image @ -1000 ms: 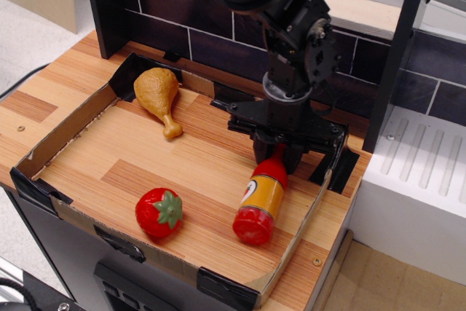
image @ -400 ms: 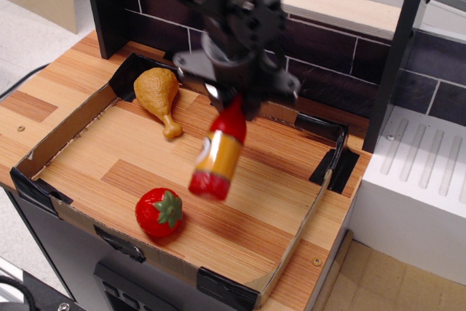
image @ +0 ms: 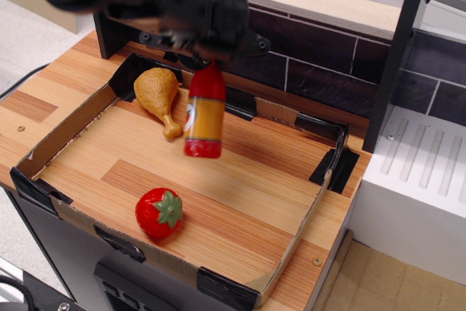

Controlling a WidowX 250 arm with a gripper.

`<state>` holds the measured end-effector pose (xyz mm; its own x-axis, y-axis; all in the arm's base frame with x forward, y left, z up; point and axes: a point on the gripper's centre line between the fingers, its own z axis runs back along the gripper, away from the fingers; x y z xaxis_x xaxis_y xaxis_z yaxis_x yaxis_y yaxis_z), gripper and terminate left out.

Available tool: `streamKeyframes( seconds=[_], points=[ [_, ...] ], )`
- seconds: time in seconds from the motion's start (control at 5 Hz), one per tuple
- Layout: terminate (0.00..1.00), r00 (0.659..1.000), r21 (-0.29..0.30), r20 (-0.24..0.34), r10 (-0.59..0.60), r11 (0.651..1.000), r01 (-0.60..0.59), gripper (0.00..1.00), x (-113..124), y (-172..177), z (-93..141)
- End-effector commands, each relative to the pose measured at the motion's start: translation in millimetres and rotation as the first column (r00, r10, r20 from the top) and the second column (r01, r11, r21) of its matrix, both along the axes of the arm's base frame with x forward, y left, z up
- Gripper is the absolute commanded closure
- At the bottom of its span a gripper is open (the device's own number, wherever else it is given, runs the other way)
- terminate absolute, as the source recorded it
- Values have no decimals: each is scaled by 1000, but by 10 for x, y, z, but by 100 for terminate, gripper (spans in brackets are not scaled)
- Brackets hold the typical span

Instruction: Upright hot sauce bottle

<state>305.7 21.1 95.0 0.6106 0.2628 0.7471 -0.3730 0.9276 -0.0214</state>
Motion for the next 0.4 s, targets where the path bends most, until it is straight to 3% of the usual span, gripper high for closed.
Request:
streamKeyframes(
  seconds=[0.0,0.2],
  points=[
    [0,973,83,229,-11,997,-9,100,51,-54,103],
    [0,945,127,327,-4,991,-40,100,71,-75,85]
  ],
)
